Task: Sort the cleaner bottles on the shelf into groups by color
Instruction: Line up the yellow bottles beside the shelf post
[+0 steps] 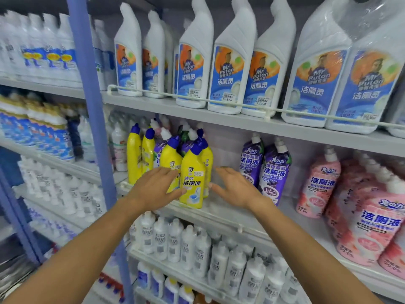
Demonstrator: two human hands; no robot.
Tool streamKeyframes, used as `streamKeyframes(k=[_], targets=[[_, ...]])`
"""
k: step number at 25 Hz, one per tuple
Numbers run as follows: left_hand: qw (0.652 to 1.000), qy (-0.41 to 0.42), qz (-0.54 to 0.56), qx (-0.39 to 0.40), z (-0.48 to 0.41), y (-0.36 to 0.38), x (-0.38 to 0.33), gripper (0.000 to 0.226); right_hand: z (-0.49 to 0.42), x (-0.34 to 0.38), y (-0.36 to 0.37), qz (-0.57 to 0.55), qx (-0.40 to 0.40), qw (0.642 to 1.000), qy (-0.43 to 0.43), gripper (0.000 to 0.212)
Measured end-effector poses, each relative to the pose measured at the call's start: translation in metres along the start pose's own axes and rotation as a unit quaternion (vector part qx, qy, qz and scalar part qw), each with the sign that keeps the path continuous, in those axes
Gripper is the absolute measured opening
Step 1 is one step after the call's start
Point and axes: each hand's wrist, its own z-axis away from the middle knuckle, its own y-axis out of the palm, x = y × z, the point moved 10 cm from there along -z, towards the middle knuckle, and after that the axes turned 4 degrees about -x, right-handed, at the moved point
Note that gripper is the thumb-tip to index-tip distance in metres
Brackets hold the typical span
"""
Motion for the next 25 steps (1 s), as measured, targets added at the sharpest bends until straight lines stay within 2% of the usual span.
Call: streamKeyframes(k=[3, 5, 8, 13, 20, 25], targets=[[1.000, 0.000, -0.004, -0.023, -0.022, -0.019, 0.029, 0.102, -0.030, 0.013, -0.009, 0.000, -0.016, 1.000, 0.005, 0.071], [1.000, -0.005, -0.001, -0.024, -0.032, -0.024, 0.046, 0.101, -0.046, 0.016, -0.005, -0.005, -0.017, 0.999, 0.027, 0.076], [1.000, -0.010, 0.013, -0.014, -0.045, -0.020, 0.065, 0.097, -0.061, 0.014, 0.010, -0.021, -0.013, 0.998, 0.058, 0.072], [0.997, -0.013, 0.065, -0.038, -0.067, -0.009, 0.074, 0.050, -0.073, 0.010, 0.026, -0.063, -0.038, 0.994, 0.077, 0.060], [0.967, -0.098, 0.210, -0.108, -0.086, -0.006, 0.091, 0.038, -0.082, 0.002, 0.031, -0.103, -0.034, 0.992, 0.060, 0.058], [0.957, -0.123, 0.257, -0.050, -0.090, 0.018, 0.090, 0.035, -0.077, -0.010, 0.025, -0.107, -0.049, 0.992, 0.053, 0.043]])
